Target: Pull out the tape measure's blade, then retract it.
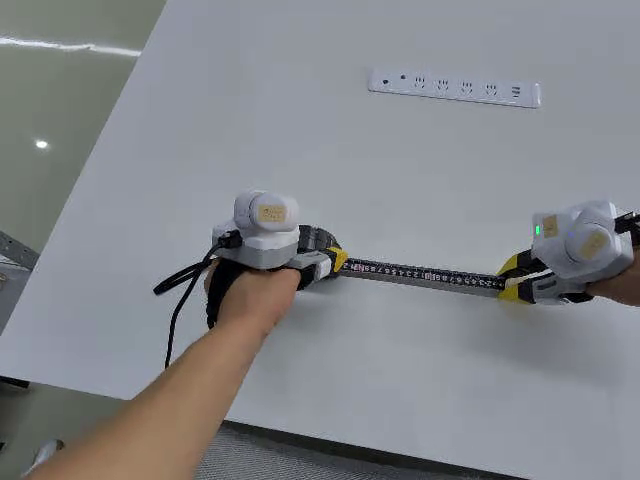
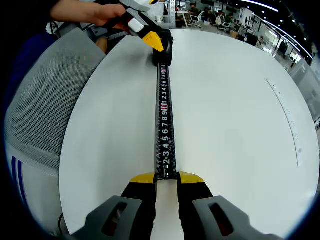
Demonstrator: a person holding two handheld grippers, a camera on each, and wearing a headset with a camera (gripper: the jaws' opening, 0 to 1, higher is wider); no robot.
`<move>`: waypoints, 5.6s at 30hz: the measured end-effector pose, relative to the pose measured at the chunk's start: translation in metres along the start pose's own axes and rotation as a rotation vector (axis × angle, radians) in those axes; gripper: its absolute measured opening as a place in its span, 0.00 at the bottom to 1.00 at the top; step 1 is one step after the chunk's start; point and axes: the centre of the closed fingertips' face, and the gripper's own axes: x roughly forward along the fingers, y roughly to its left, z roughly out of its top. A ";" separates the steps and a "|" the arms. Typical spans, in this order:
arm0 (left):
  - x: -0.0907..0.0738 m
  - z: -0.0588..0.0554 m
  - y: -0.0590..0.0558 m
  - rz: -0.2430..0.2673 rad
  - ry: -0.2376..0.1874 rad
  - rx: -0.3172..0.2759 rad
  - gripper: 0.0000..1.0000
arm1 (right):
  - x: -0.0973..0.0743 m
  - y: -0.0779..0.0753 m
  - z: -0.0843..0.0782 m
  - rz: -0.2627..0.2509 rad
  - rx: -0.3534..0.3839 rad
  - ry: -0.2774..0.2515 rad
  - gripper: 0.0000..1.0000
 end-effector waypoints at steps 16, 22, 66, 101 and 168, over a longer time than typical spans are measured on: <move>0.001 0.000 0.001 -0.013 -0.012 -0.001 0.56 | 0.008 -0.002 0.015 -0.001 -0.018 -0.017 0.11; 0.000 0.000 0.000 -0.026 -0.015 0.001 0.56 | 0.010 -0.002 0.018 -0.004 -0.029 -0.024 0.11; -0.002 0.000 0.000 -0.066 -0.016 -0.017 0.55 | 0.019 -0.001 0.039 0.005 -0.050 -0.054 0.11; 0.005 0.000 0.001 -0.033 -0.026 -0.003 0.60 | 0.021 0.000 0.042 0.009 -0.048 -0.056 0.11; 0.006 -0.002 0.004 -0.045 -0.045 0.001 0.58 | 0.028 0.002 0.056 0.032 -0.050 -0.086 0.11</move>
